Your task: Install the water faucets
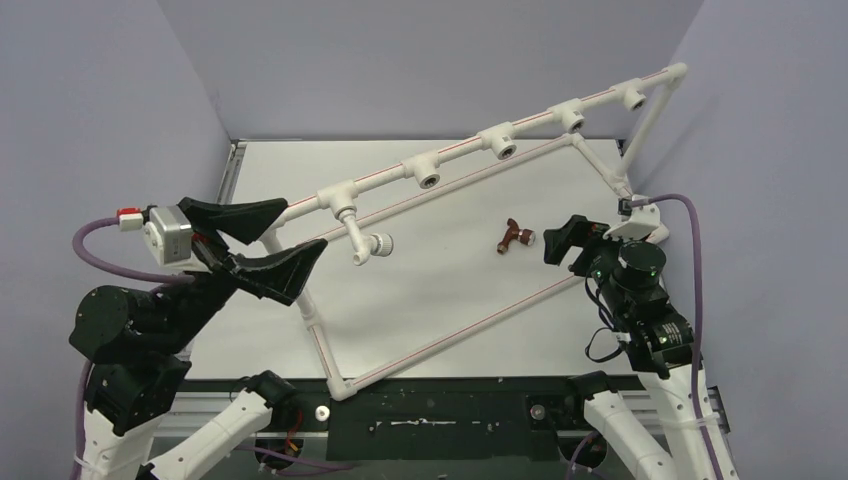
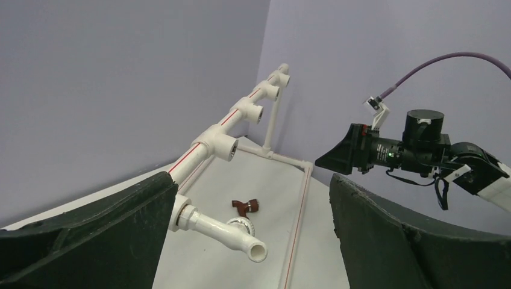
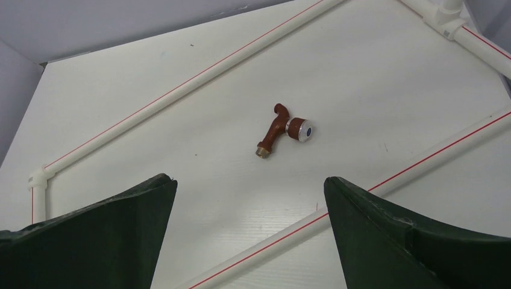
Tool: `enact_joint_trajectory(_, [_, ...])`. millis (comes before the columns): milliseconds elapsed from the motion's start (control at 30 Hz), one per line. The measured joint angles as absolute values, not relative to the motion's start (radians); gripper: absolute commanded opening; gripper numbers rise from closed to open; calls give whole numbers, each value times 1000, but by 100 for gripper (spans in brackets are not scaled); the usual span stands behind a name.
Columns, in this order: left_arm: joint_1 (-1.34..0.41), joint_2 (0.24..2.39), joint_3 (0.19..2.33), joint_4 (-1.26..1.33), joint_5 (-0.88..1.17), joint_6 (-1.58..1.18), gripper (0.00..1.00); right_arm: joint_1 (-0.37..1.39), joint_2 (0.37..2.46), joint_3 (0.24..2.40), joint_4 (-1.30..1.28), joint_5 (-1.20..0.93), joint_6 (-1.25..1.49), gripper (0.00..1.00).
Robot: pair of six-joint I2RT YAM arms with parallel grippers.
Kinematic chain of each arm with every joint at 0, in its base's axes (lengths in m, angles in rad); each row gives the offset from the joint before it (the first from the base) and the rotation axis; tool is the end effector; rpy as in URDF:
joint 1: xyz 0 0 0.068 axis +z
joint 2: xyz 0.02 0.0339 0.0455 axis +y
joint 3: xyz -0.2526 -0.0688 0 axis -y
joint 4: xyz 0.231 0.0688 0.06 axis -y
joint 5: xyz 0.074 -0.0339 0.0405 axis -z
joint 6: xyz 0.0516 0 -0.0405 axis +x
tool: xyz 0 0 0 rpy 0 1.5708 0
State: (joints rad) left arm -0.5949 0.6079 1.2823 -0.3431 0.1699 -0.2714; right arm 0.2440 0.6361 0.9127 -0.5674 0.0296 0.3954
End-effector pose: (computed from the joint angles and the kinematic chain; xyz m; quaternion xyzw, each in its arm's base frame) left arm 0.0561 -0.0485 0.4895 0.1614 0.5601 -0.3852 0.7155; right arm 0.1391 0.0331 0.3484 0.0695 0.7990 0.1764 0.5706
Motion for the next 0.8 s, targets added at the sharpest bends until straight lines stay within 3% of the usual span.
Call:
enact_joint_trajectory(267, [-595, 574, 1262, -427, 178, -331, 97, 244, 636, 905, -601, 21, 406, 100])
enact_joint_trajectory(800, [-596, 644, 1150, -569, 5, -494, 97, 244, 672, 826, -599, 17, 410, 100])
